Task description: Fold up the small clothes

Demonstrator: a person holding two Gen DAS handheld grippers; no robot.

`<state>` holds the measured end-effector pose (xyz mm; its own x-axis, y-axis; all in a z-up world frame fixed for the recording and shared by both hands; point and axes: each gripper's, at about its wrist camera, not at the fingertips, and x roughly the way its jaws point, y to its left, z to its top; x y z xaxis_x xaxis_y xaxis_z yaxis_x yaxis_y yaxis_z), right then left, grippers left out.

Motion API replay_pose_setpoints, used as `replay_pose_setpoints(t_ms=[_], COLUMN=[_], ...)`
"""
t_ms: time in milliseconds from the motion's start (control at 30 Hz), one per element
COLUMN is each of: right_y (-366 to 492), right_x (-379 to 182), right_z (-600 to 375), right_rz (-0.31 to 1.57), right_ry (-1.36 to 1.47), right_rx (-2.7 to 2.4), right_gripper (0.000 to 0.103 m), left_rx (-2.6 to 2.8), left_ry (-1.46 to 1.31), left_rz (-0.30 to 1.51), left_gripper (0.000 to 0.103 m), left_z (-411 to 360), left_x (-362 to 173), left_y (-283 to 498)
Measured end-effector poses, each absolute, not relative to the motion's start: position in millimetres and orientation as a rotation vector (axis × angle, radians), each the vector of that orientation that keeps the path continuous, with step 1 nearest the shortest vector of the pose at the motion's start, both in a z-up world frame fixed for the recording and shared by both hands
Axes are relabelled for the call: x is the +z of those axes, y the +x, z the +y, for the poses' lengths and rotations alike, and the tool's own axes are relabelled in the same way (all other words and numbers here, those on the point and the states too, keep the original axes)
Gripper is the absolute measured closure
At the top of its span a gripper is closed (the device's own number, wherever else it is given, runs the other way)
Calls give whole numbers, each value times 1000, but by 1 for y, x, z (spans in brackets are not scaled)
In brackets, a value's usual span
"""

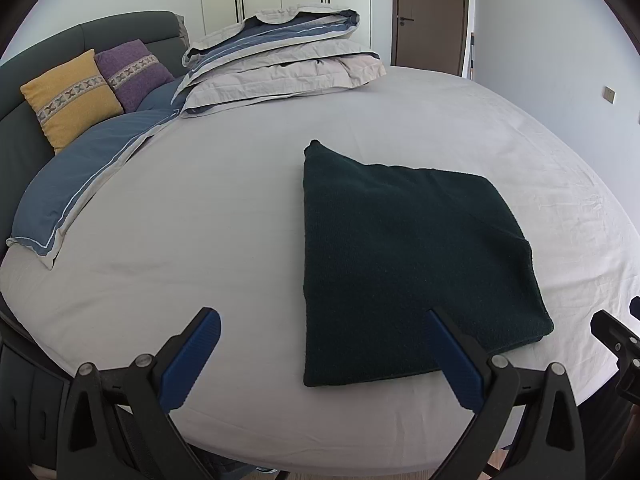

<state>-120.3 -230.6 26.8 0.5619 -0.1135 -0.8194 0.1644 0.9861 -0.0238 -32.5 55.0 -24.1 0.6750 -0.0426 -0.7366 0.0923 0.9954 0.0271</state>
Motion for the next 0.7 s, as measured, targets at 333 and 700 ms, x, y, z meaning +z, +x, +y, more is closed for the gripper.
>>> replay_pose_setpoints(t_ms=[333,700], right_y=[-121,-122], right_x=[23,19], right_z=[-232,-237], right_rz=[966,976], right_ry=[58,72], right_rx=[-160,-161], right_gripper=[0,0], left_rx=[-77,-70], left_ry=[65,61], left_rz=[828,816], left_gripper=[0,0], left_z=[55,56], left_x=[-24,-26], left_y=[-32,-33])
